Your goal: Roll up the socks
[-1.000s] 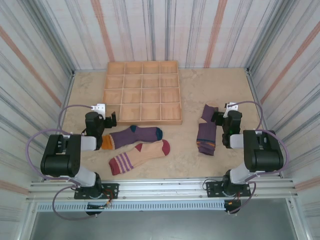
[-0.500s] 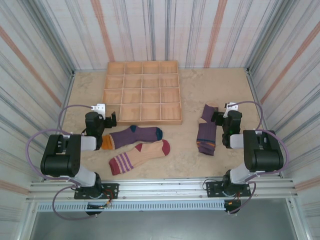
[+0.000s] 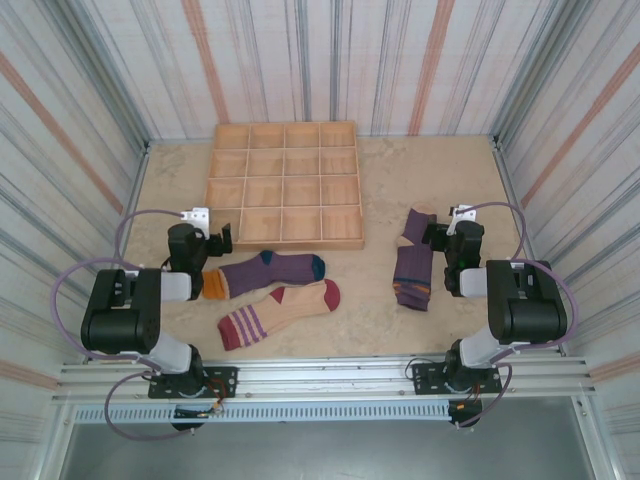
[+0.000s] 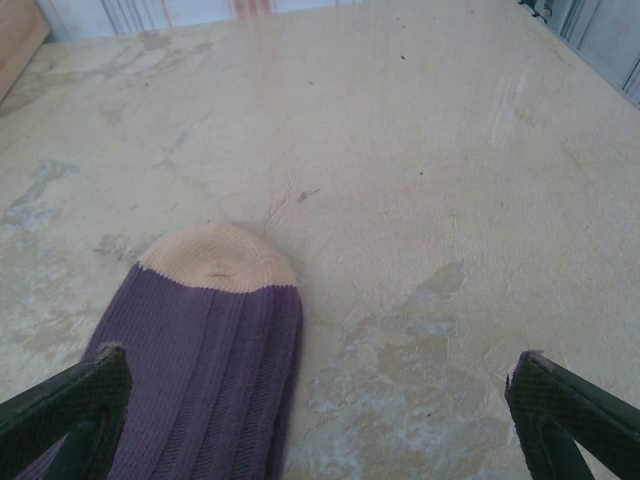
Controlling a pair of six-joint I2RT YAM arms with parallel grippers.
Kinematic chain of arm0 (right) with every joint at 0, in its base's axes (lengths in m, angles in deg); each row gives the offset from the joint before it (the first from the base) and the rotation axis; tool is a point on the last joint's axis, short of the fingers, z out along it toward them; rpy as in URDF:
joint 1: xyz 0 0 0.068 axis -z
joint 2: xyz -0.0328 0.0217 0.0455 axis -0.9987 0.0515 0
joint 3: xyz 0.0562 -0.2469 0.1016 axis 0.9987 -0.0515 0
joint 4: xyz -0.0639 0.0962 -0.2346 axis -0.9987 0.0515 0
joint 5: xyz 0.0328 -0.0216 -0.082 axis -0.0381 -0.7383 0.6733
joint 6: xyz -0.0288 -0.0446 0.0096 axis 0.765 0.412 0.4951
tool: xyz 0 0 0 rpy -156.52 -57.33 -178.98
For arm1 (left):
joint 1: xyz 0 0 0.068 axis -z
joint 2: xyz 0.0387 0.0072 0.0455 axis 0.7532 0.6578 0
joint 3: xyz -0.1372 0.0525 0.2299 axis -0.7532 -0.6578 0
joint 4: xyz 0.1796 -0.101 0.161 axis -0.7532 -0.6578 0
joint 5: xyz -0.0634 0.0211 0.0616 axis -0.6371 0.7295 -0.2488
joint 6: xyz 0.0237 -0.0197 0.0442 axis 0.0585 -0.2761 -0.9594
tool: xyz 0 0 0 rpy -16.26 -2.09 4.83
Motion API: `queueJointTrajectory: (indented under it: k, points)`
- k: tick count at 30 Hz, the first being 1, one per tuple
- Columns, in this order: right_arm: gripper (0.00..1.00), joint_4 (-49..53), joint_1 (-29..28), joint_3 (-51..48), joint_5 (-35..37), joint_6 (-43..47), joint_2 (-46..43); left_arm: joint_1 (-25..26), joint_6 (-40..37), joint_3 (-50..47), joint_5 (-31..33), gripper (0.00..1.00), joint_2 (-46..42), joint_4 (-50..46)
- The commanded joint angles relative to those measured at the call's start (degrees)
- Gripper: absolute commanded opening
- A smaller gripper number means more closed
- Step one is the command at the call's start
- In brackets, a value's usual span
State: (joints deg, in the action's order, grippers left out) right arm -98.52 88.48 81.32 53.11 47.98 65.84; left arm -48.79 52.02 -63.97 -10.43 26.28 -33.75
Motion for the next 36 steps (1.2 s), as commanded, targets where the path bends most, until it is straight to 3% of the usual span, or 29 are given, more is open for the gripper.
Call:
queueJointTrajectory:
  k: [1,4,6,13,17,19,22,27,32,36]
  points:
    - [0.99,0.8,-0.8,0.7,1.9,-0.3,-1.0,-0.3,-0.9,2.5,-1.5,0.99,-1.5,-3.0]
    - [0.99,8.7,-2.9,3.5,5.2,1.2,-5.2,0.1,-1.5,8.7,-1.9,0.99,-4.7,-16.7]
    - [0.99,20.6,-4.4,7.8,7.7,-0.1,-9.6,1.1,-1.0,14.3,0.5,0.99,-6.8,-26.5]
    - [0.99,60.5,-11.8,21.4,13.5,-12.2,-20.6,6.0,6.6,31.2,-0.4,0.99,-12.0,-56.9]
    - [0.99,81.4,-16.1,27.9,12.6,-24.1,-24.7,10.9,12.6,36.6,-5.1,0.99,-14.1,-68.6]
    - [0.99,87.6,-16.6,28.6,7.1,-29.6,-26.7,14.1,14.3,39.1,-7.8,0.99,-14.4,-74.4]
    - [0.99,93.3,-18.5,28.3,1.4,-33.6,-28.7,19.1,16.6,41.4,-11.6,0.99,-15.0,-80.4]
    - [0.99,96.9,-22.4,25.3,3.0,-37.3,-30.9,26.7,22.1,39.1,-14.6,0.98,-18.3,-82.0]
    - [0.85,96.8,-25.2,19.1,2.3,-44.0,-35.3,34.0,27.7,34.4,-14.2,0.96,-20.5,-79.8]
    - [0.81,96.1,-25.6,12.8,1.9,-48.7,-38.5,38.6,31.2,32.0,-13.1,0.95,-19.9,-78.7]
